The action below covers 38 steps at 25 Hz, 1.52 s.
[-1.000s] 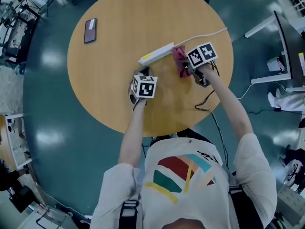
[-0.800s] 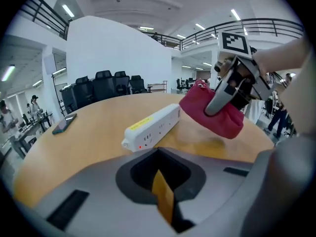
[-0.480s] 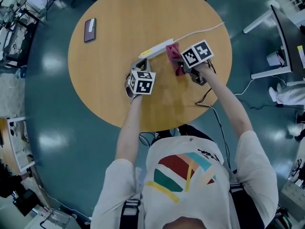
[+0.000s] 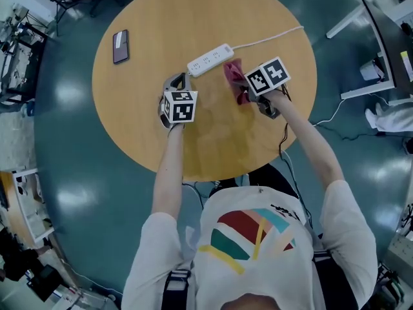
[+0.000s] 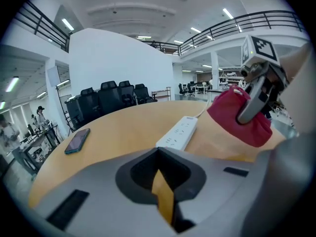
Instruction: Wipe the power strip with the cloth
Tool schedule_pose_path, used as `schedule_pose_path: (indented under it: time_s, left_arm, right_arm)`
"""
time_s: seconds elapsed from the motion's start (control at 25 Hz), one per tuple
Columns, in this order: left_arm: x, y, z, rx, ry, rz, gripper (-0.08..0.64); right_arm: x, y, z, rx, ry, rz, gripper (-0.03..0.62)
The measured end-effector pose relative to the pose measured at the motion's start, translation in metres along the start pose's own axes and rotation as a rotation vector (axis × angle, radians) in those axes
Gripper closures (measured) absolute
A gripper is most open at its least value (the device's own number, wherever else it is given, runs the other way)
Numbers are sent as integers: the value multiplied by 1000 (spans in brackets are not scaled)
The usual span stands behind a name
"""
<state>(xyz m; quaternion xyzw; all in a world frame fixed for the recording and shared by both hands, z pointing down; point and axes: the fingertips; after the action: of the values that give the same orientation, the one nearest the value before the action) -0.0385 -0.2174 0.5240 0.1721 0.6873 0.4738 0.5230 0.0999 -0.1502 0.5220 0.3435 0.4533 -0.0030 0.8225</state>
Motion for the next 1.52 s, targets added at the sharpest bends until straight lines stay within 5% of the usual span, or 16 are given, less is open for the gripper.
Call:
schedule_pose_path:
  time_s: [0.2, 0.4, 0.56, 0.68, 0.92, 1.52]
  left_arm:
    - [11, 45, 31, 40, -36, -4, 523]
    - [10, 58, 16, 48, -55, -8, 523]
    - [10, 80, 20, -119, 4, -162, 523]
    - [9, 73, 7, -149, -2, -164, 523]
    - [16, 79, -9, -138, 7, -166, 523]
    - [20, 83, -14, -142, 14, -161, 523]
  right_arm:
    - [-12, -30, -11, -61, -130, 61, 552]
    - [-70, -113, -12, 79, -117, -59, 552]
    - [-118, -137, -31, 55, -102, -216, 554]
    - [-139, -159, -30, 62, -46, -248, 552]
    - [-166, -151, -33, 92, 20, -322, 552]
    - [-136, -87, -60, 126, -25, -277, 552]
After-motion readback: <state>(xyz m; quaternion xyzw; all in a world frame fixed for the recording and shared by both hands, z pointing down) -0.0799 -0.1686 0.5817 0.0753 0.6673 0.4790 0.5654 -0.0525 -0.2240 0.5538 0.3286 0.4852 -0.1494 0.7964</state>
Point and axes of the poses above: the fingertips, and each gripper's own axes: x backward along the fingers, z to its right, y out of its underside, and after that the axes turned 8 degrees about x, right-handed
